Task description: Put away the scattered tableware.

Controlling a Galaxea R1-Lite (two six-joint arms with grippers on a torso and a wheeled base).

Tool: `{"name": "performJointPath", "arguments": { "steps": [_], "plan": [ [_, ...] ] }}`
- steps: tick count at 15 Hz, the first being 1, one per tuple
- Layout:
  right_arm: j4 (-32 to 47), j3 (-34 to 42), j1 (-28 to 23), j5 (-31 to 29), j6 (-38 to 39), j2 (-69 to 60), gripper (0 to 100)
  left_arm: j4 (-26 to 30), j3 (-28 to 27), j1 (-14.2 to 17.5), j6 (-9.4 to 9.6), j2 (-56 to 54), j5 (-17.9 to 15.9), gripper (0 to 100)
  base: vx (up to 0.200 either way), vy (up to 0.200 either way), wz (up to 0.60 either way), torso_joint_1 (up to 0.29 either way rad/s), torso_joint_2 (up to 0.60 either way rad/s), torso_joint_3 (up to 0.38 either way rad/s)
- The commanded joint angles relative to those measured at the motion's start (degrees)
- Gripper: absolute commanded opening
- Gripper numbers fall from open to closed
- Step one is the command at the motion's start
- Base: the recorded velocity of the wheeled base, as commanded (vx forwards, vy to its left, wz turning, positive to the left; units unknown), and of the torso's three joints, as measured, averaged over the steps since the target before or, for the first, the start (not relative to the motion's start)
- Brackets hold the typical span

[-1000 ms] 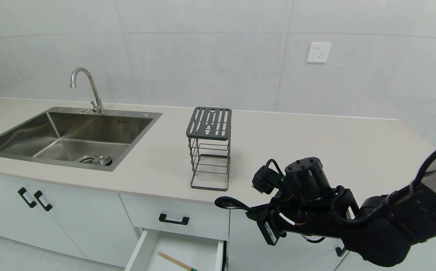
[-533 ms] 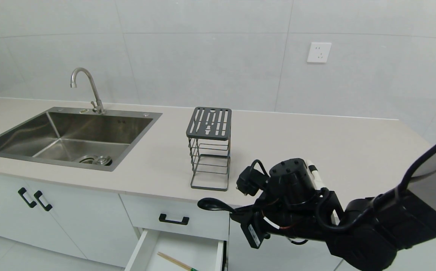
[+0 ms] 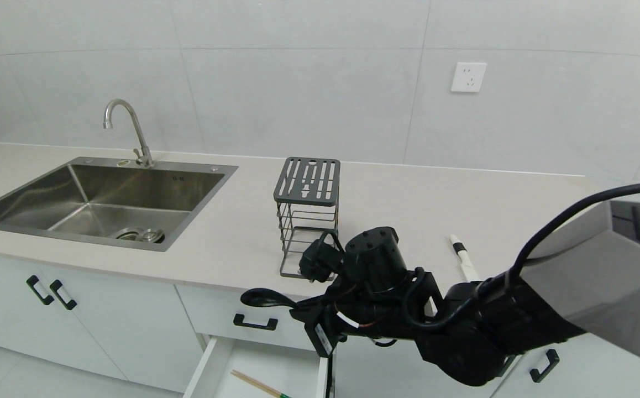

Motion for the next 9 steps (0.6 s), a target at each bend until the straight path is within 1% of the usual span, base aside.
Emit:
{"name": "performJointPath", "arguments": {
  "steps": [1, 3, 6, 9],
  "plan": [
    [0.08, -3.44, 0.67, 1.7, -0.32, 4.02, 0, -0.02, -0.02, 0.0, -0.01, 0.07, 0.0, 100, 0.0, 0.0, 0.0, 0.0, 0.0, 0.0],
    [0.96, -7.22, 1.2, 2.14, -1.73, 6.39, 0, 0.06, -0.02, 0.0, -0.01, 0.07, 0.0, 100, 0.0, 0.0, 0.0, 0.0, 0.0, 0.0],
    [5.35, -10.3, 1.46, 2.23, -7.35, 8.15, 0, 0.06, -0.02, 0.0, -0.01, 0.07, 0.0, 100, 0.0, 0.0, 0.0, 0.0, 0.0, 0.0],
    [6.41, -12.67, 1.55, 2.49, -7.7, 9.55, 0, 0.06, -0.02, 0.0, -0.01, 0.07, 0.0, 100, 0.0, 0.0, 0.0, 0.0, 0.0, 0.0]
  ]
}}
